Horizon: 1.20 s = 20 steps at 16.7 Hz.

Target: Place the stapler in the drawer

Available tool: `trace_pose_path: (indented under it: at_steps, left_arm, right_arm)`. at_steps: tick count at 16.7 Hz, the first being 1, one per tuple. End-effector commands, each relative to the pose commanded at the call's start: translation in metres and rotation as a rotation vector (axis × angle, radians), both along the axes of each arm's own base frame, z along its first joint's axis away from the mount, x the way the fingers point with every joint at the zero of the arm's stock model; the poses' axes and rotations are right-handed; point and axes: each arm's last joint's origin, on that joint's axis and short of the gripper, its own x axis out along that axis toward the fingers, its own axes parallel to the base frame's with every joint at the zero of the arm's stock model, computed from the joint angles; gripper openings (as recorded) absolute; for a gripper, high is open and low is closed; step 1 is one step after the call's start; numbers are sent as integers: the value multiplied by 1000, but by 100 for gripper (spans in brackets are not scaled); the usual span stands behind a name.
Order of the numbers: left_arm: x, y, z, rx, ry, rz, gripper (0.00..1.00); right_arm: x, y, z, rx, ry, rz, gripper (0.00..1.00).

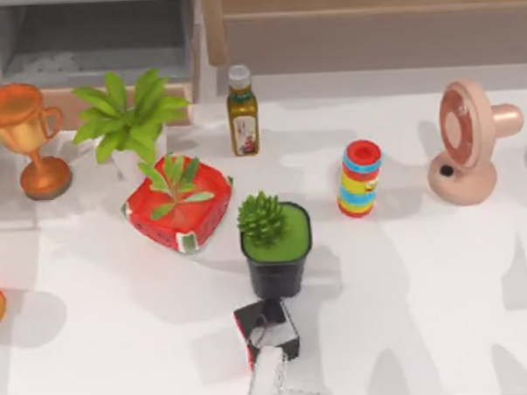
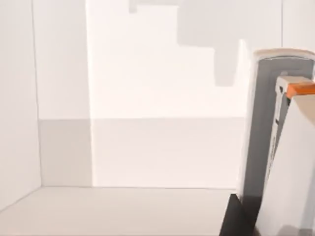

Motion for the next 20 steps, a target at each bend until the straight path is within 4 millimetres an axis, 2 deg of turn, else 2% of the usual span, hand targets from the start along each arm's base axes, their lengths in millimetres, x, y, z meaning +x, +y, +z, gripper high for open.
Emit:
trace_pose_path:
  at_steps: [3,5,9,11,13,20]
  left_arm:
    - [23,44,-19,-1,18,57,0]
    - [36,61,-42,-21,62,71,0]
    - [55,73,-104,-90,217,56,0]
    - [58,74,-125,-116,282,43,0]
    - [59,74,-132,-126,309,37,0]
    - [59,73,-136,-124,310,35,0]
  right_arm:
    - [0,0,0,0,0,0,100]
    - [0,0,0,0,0,0,100]
    - [0,0,0,0,0,0,100]
    - [0,0,0,0,0,0,100]
    - [0,0,0,0,0,0,100]
    - [0,0,0,0,0,0,100]
